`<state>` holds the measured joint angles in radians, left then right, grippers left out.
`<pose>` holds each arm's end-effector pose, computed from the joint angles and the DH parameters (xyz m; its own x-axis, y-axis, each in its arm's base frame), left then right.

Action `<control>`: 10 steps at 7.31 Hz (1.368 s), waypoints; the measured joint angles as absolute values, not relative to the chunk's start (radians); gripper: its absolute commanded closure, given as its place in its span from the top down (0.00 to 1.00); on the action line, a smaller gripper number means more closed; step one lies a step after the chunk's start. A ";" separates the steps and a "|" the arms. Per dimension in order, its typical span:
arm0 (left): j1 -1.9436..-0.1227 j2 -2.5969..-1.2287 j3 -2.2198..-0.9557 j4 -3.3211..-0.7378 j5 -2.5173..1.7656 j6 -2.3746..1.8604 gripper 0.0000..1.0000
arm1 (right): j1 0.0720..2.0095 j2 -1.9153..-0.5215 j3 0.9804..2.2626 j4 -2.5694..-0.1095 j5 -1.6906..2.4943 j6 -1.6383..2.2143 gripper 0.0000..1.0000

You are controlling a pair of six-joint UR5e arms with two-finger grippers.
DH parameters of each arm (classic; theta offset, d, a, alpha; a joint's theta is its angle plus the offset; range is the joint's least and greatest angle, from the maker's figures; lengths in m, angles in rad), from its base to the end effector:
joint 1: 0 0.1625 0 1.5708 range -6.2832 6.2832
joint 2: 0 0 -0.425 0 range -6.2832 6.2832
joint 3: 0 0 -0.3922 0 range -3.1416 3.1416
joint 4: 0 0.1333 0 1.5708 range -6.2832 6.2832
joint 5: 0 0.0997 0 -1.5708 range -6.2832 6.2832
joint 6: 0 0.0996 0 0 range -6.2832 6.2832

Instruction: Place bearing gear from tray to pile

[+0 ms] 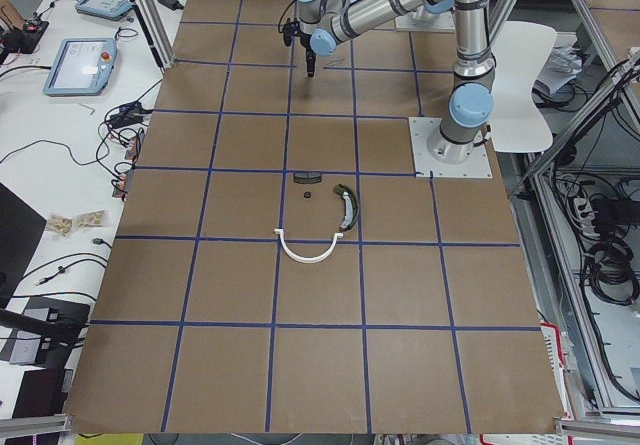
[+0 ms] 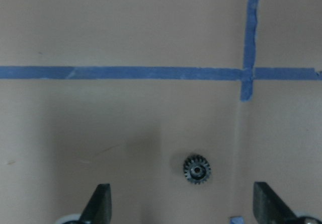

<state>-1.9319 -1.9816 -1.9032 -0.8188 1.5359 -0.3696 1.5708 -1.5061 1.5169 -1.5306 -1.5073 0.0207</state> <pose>-0.3255 -0.4747 0.1881 -0.9993 -0.0084 0.0357 -0.0083 1.0000 0.0044 0.1396 -0.5142 0.4780 -0.9978 0.0239 -0.0623 0.0207 0.9984 0.0523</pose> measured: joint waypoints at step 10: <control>-1.945 -2.017 -1.901 -0.801 1.542 -0.377 0.00 | 1.564 -1.540 1.573 -1.473 -1.594 -0.030 1.00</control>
<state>-1.9451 -2.0172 -1.9006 -0.8014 1.5418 -0.3773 1.5636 -1.5401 1.5732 -1.4731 -1.5945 -0.0296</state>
